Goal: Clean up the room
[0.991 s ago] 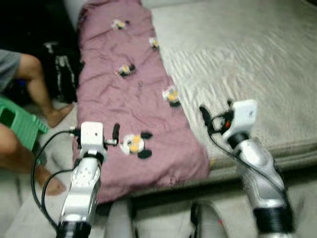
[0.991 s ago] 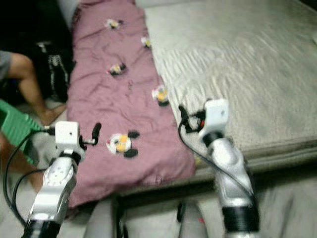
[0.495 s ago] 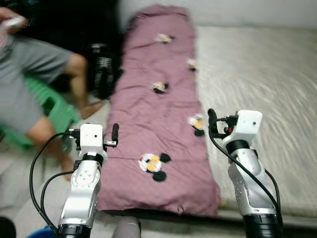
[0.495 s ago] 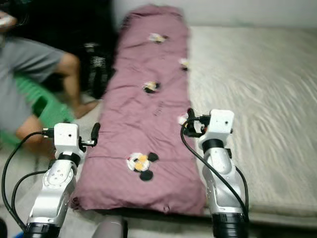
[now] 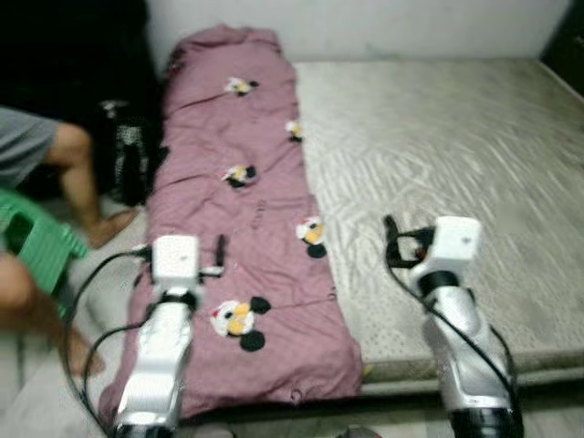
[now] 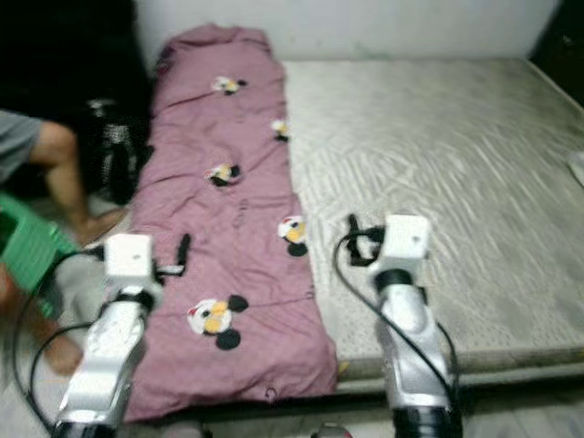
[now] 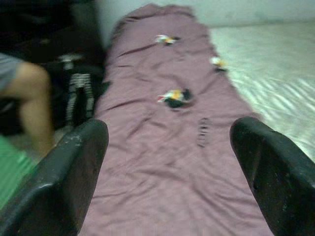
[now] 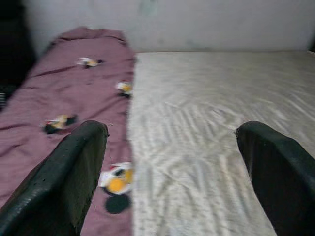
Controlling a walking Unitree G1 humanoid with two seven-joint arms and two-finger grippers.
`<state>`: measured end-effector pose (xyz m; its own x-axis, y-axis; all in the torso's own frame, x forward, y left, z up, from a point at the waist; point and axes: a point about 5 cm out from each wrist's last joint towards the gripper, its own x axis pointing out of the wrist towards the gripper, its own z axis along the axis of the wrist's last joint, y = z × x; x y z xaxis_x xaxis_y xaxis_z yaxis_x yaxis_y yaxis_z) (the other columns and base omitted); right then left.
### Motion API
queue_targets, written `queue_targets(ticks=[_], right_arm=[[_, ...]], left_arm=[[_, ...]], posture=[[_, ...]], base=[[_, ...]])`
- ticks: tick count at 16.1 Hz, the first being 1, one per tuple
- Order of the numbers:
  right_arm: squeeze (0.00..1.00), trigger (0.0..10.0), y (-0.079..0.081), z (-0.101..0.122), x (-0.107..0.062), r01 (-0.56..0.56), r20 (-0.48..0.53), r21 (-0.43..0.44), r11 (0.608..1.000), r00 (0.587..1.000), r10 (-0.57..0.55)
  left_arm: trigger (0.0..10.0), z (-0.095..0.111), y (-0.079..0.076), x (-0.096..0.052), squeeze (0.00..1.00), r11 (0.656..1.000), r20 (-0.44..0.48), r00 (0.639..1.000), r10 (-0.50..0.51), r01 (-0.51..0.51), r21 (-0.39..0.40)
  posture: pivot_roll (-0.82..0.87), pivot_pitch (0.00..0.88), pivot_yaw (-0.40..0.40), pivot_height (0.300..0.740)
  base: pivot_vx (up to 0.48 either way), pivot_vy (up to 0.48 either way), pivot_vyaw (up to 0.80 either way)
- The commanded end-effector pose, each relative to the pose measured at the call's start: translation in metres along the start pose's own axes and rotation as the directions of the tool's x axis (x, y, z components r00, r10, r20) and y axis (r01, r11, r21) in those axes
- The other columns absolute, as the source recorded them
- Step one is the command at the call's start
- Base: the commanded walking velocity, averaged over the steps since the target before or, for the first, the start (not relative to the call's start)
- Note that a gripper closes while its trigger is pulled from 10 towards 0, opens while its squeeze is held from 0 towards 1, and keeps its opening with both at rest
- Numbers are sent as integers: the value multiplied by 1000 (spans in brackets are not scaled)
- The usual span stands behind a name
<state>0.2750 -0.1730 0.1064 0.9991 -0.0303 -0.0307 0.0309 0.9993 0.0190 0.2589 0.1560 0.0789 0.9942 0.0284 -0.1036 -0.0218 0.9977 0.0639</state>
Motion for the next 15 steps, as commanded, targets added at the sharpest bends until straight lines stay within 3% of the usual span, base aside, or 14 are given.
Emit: queue_targets(ticks=[1, 5, 7, 12, 15], right_arm=[[0, 10000, -3, 2, 0, 6, 4, -1, 1000, 1000, -6], [0, 10000, 4, 4, 1, -40, 11, 29, 999, 999, 40], [0, 10000, 5, 3, 0, -56, 4, 1, 998, 998, 56], [0, 10000, 6, -3, -4, -48, -23, 59, 997, 999, 50], [0, 10000, 6, -5, -4, -55, -25, 50, 997, 998, 56]], left_arm=[[10000, 3, -2, 1, 0, 1000, 4, 1000, -11, 11, -8], [10000, 6, 0, 3, 0, 1000, 10, 1000, -13, 13, -7], [10000, 6, 0, 3, 0, 1000, 11, 1000, -20, 20, -9], [10000, 2, 0, 0, 0, 1000, 0, 1000, -22, 22, -12], [10000, 1, -1, 1, 0, 1000, -15, 999, -30, 29, -11]], posture=[[-52, 0, 2, 740], [-52, 3, 2, 740], [-52, 7, 3, 740], [-46, 19, 1, 740], [-45, 18, 5, 740]], base=[[0, 0, 0], [0, 0, 0], [0, 141, 0], [0, 480, 0], [0, 480, 0]])
